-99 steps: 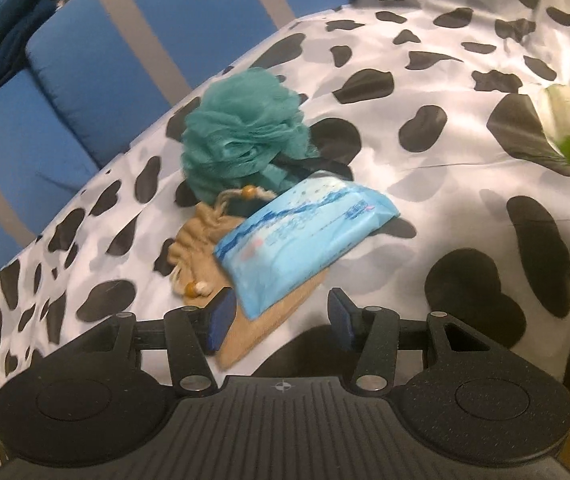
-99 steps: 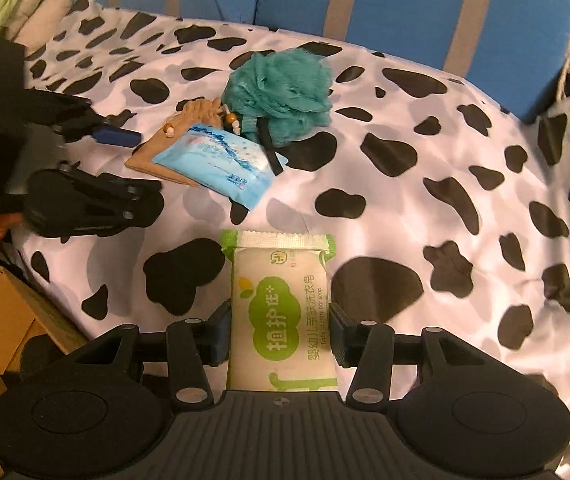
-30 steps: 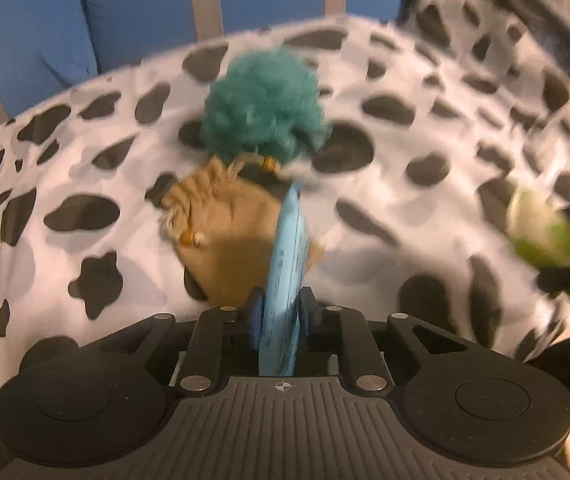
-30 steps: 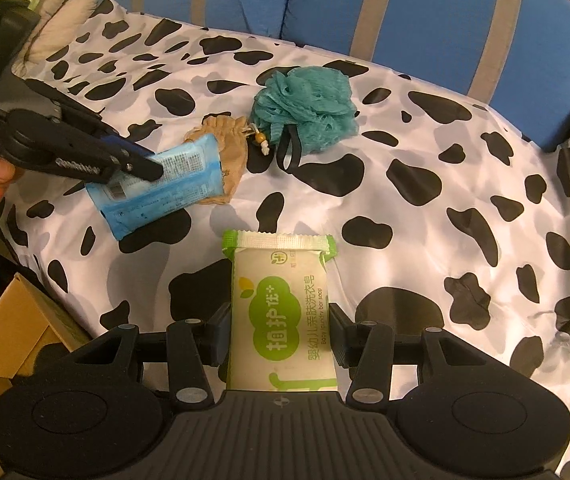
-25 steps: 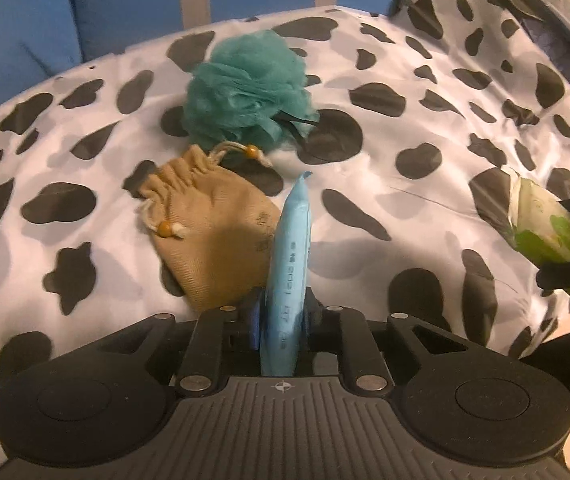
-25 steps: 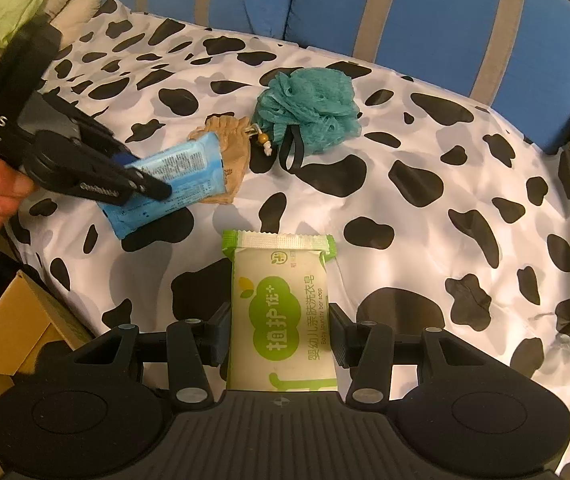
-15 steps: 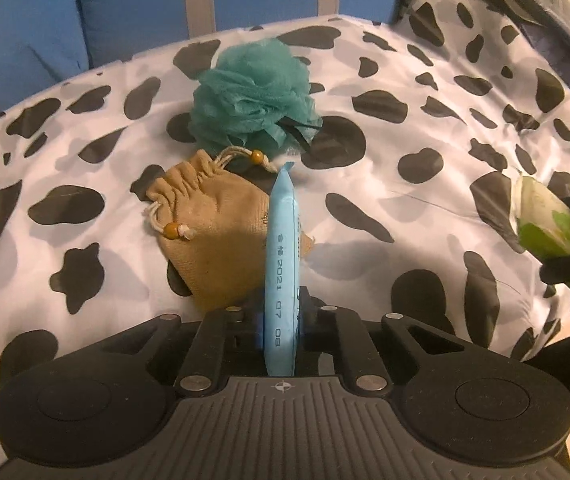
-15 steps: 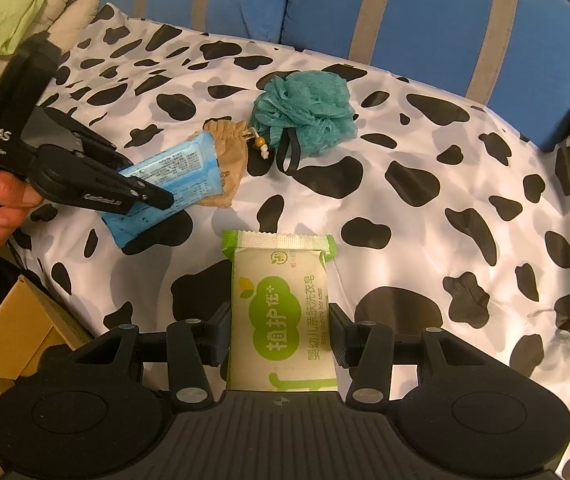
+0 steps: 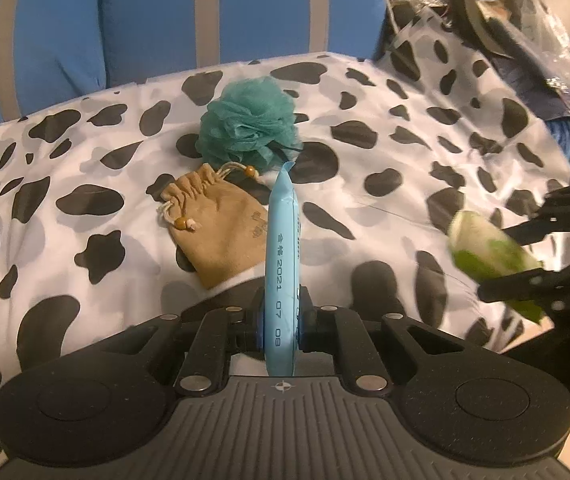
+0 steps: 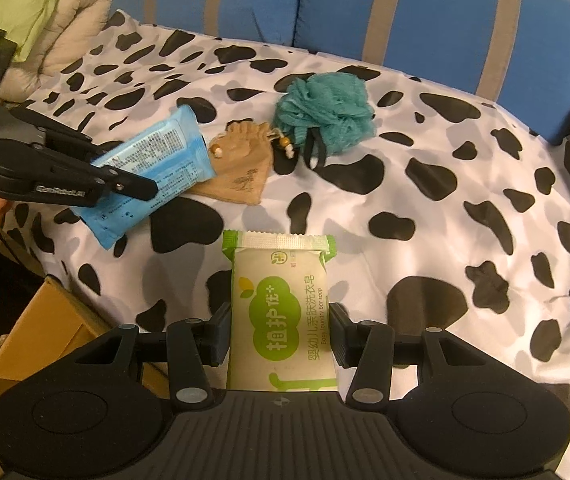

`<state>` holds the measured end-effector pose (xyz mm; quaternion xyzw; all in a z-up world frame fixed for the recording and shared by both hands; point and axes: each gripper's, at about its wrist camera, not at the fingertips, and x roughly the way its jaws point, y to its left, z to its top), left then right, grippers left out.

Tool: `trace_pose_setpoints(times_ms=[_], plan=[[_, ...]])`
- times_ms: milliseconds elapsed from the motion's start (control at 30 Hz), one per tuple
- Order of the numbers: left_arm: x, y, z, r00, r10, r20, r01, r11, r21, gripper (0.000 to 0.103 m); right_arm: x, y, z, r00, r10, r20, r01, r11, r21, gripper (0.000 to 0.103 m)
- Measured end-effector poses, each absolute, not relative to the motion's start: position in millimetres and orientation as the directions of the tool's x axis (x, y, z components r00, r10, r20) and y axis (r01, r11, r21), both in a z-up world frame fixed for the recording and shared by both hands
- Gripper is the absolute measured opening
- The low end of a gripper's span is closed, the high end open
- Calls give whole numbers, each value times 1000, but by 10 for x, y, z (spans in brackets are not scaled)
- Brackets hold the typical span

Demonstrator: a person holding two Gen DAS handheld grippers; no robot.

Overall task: Organize soft objects
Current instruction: 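Carry the wipe pack and soap pack into the box with both tools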

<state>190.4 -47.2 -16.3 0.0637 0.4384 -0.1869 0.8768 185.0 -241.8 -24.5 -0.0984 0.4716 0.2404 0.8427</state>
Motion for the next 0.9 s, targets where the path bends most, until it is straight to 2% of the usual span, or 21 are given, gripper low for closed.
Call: trace_pose_setpoints(times_ms=[733, 900], plan=[[858, -373, -101, 490, -327, -808, 399, 908, -125, 14, 1019, -1989, -316, 349, 340, -873, -585, 807, 80, 51], [676, -409, -122, 463, -344, -817, 414, 899, -144, 14, 851, -1947, -337, 299, 361, -883, -598, 792, 121, 51]])
